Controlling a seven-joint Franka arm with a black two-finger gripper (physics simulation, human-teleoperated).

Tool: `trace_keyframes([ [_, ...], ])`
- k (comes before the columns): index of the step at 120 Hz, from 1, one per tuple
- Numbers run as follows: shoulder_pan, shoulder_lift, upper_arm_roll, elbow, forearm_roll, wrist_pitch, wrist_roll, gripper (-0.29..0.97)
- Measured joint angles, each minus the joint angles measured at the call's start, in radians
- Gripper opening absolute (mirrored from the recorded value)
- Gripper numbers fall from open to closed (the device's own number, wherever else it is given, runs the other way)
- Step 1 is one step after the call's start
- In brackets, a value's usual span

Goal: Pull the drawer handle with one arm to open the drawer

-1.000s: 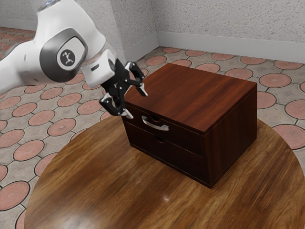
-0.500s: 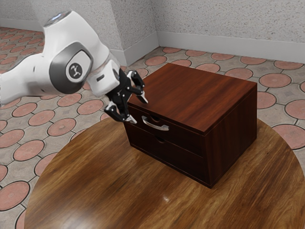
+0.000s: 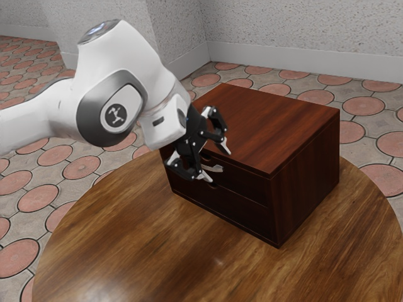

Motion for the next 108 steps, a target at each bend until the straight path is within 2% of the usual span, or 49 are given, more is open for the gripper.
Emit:
trace_keyframes([
  [20, 0.025, -0.036, 0.004, -0.003, 0.004, 0.008, -0.015, 0.42],
  [53, 0.065, -0.032, 0.004, -0.005, 0.005, 0.020, -0.034, 0.41],
  [87, 0.065, -0.014, 0.002, -0.016, 0.006, 0.044, -0.046, 0.34],
  [108, 0.096, -0.016, 0.002, -0.042, 0.008, 0.070, -0.052, 0.32],
])
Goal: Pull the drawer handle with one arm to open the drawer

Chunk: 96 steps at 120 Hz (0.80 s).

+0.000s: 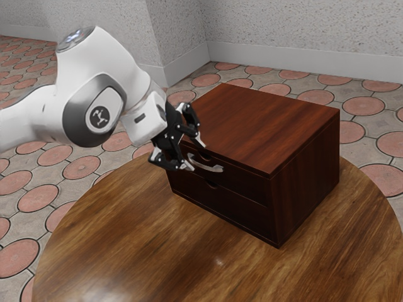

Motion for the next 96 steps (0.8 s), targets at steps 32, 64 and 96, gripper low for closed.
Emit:
trace_keyframes([
  [32, 0.001, -0.002, 0.000, -0.031, 0.007, 0.042, -0.006, 0.31],
  [64, 0.018, -0.024, 0.000, -0.083, 0.020, 0.089, -0.009, 0.30],
  [96, 0.021, -0.020, 0.000, -0.103, 0.025, 0.120, -0.010, 0.27],
])
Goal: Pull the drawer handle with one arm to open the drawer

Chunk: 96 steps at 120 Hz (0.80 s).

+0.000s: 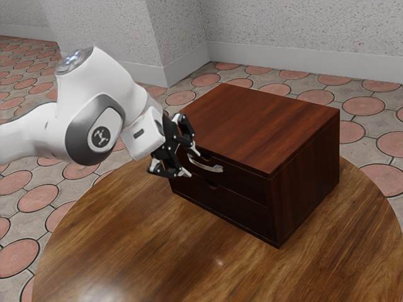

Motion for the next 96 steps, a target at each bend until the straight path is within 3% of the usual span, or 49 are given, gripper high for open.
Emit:
trace_keyframes([
  [96, 0.000, 0.020, -0.003, -0.027, 0.000, 0.068, -0.002, 0.22],
])
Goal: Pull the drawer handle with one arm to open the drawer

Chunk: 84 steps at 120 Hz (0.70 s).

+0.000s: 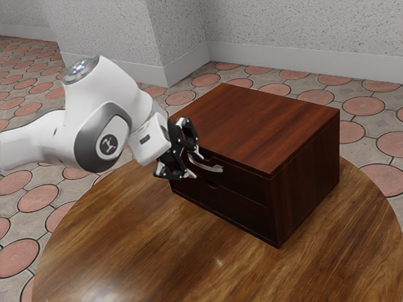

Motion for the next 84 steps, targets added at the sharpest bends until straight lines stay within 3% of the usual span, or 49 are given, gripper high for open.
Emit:
trace_keyframes([
  [27, 0.002, 0.013, -0.003, 0.000, -0.002, 0.017, -0.001, 0.26],
  [84, 0.005, 0.016, -0.014, -0.001, -0.003, 0.026, -0.003, 0.09],
])
